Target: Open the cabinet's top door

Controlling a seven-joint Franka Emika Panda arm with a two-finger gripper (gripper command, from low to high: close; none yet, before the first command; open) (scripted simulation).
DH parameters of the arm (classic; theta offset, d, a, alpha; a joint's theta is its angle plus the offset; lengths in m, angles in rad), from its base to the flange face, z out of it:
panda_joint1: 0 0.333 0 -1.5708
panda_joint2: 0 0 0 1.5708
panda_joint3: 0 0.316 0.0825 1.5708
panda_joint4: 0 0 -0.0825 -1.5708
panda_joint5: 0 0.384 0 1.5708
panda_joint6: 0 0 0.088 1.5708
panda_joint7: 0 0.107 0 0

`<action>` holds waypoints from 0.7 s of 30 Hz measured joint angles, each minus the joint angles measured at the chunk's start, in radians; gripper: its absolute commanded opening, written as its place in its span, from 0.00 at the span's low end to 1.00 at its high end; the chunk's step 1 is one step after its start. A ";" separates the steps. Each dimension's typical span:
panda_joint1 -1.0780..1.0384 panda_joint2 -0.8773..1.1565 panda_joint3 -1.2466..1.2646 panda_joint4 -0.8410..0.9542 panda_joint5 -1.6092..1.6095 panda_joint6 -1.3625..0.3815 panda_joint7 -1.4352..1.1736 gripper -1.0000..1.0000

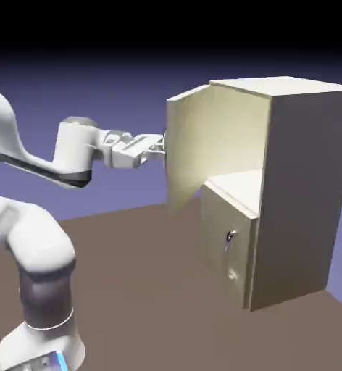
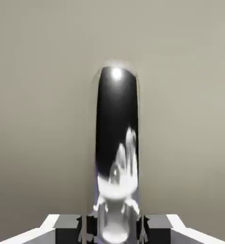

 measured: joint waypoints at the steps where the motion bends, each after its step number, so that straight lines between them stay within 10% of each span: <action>1: -0.013 0.022 0.033 0.026 0.032 -0.043 0.001 0.00; 21: -0.615 0.370 0.740 0.573 0.325 -0.688 0.092 0.00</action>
